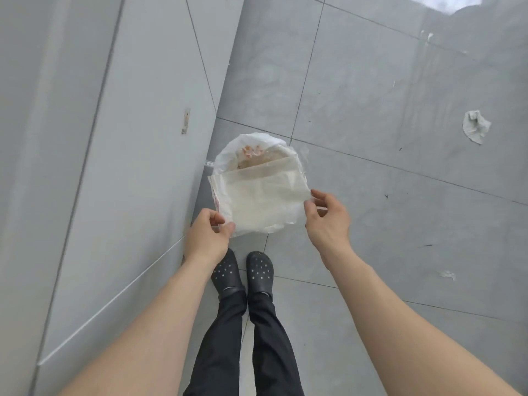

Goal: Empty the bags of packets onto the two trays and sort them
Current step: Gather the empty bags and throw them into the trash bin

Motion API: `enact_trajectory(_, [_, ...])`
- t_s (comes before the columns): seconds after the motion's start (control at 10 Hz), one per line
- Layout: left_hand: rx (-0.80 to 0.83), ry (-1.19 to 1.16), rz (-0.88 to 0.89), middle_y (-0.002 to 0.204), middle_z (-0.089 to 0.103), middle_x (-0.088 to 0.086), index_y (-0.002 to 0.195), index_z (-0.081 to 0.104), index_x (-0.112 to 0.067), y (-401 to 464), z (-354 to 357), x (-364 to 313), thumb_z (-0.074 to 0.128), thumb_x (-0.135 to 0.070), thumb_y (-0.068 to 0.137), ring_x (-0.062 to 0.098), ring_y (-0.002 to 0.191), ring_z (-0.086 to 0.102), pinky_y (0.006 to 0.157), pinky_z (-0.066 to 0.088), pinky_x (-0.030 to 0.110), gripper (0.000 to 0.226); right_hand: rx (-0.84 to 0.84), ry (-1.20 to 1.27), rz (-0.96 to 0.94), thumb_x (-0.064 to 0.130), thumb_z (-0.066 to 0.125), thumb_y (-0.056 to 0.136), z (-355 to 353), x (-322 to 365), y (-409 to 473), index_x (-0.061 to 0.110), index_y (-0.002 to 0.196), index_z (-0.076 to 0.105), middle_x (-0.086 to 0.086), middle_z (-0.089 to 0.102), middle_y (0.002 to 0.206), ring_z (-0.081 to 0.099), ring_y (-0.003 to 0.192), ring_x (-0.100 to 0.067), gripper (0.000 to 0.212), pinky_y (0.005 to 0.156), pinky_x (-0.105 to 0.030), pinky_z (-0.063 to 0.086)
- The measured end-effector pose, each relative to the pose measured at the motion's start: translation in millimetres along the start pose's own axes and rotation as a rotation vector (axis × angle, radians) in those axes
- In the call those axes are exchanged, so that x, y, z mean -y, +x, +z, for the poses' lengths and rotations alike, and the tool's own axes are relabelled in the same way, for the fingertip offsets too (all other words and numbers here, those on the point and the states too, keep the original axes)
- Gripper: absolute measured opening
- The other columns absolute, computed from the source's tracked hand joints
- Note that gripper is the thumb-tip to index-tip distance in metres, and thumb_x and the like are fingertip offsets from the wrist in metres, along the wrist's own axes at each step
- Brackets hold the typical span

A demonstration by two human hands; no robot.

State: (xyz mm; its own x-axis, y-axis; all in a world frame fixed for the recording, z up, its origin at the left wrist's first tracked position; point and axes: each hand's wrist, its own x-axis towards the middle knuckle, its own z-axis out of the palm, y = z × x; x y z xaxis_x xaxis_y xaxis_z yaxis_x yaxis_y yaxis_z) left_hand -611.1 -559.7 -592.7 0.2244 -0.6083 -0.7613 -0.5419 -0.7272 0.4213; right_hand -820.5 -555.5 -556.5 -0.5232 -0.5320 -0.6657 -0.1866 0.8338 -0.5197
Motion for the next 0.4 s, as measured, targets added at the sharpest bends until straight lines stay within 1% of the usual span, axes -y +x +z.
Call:
enact_trajectory(0.1, [0.192, 0.068, -0.022, 0.118, 0.061, -0.002, 0.108, 0.052, -0.027, -3.1, -0.9, 3.2, 0.069, -0.042, 0.087, 0.015, 0.100, 0.063, 0.087, 0.054, 0.040, 0.031, 0.045, -0.140, -0.052, 0.036, 0.060, 0.095, -2.9, 0.8, -5.7, 0.029, 0.145, 0.046, 0.007, 0.050, 0.143, 0.055, 0.125, -0.014, 0.052, 0.107, -0.043, 0.048])
enact_trajectory(0.2, [0.263, 0.168, 0.003, 0.136, 0.057, 0.003, 0.116, 0.051, -0.031, -17.1, -7.8, 0.9, 0.068, -0.047, 0.087, 0.022, 0.121, 0.059, 0.095, 0.050, 0.039, 0.038, 0.066, -0.253, -0.115, 0.042, 0.060, 0.095, -10.4, -0.2, -16.2, 0.030, 0.149, 0.040, 0.004, 0.044, 0.147, 0.047, 0.135, -0.019, 0.060, 0.113, -0.045, 0.042])
enact_trajectory(0.3, [0.236, 0.223, 0.052, 0.139, 0.055, 0.002, 0.128, 0.049, -0.031, -31.3, -15.7, -5.0, 0.066, -0.048, 0.088, 0.021, 0.123, 0.058, 0.090, 0.045, 0.033, 0.046, 0.123, -0.357, -0.155, 0.049, 0.058, 0.094, -21.1, 0.5, -28.8, 0.030, 0.154, 0.032, 0.001, 0.031, 0.160, 0.033, 0.147, -0.020, 0.068, 0.118, -0.043, 0.033])
enact_trajectory(0.4, [0.136, 0.278, 0.178, 0.146, 0.049, -0.001, 0.139, 0.044, -0.030, -54.3, -26.6, -20.1, 0.064, -0.048, 0.089, 0.020, 0.134, 0.049, 0.103, 0.043, 0.036, 0.057, 0.138, -0.570, -0.262, 0.060, 0.052, 0.093, -35.7, 0.2, -44.1, 0.031, 0.157, 0.021, -0.003, 0.014, 0.168, 0.010, 0.155, -0.021, 0.077, 0.125, -0.046, 0.019])
